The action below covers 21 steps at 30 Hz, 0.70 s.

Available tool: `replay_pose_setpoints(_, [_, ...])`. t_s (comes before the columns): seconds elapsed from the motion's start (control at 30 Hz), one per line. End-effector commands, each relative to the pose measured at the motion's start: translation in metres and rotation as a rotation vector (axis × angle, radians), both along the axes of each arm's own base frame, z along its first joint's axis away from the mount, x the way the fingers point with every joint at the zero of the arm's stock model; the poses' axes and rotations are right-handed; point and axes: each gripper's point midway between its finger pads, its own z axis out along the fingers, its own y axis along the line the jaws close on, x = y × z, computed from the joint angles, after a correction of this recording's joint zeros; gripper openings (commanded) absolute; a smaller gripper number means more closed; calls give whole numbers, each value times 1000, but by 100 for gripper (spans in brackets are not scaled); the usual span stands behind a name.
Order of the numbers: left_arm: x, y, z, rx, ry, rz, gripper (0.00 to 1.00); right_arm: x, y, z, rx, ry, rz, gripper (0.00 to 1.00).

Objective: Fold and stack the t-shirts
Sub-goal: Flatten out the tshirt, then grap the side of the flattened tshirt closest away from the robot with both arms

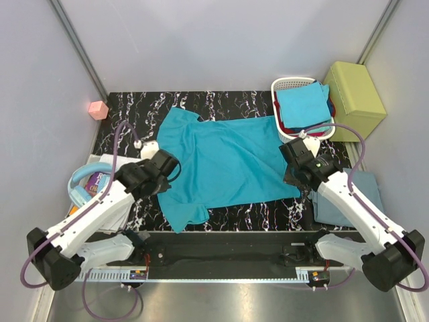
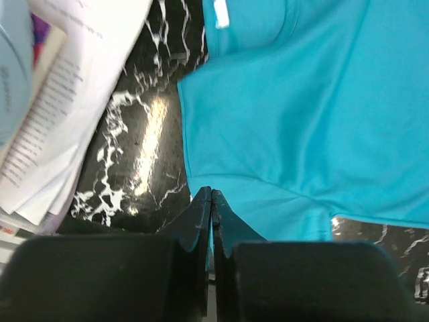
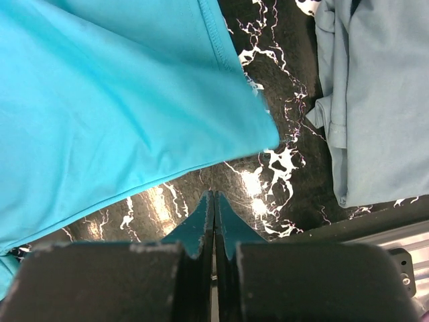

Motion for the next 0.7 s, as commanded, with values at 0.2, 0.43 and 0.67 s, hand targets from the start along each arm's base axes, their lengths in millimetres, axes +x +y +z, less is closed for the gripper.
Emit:
replay_pose_setpoints(0.2, [-25,-83,-52,-95,125,-165,34,4,3,-9,-15,21,23,0])
replay_pose_setpoints(0.43, [-50,-122,-60,-83,175,-293,61,3,5,-10,-9,26,32,11])
replay_pose_setpoints(0.67, [-81,-127,-83,-79,248,-336,52,3,6,-14,-13,41,42,12])
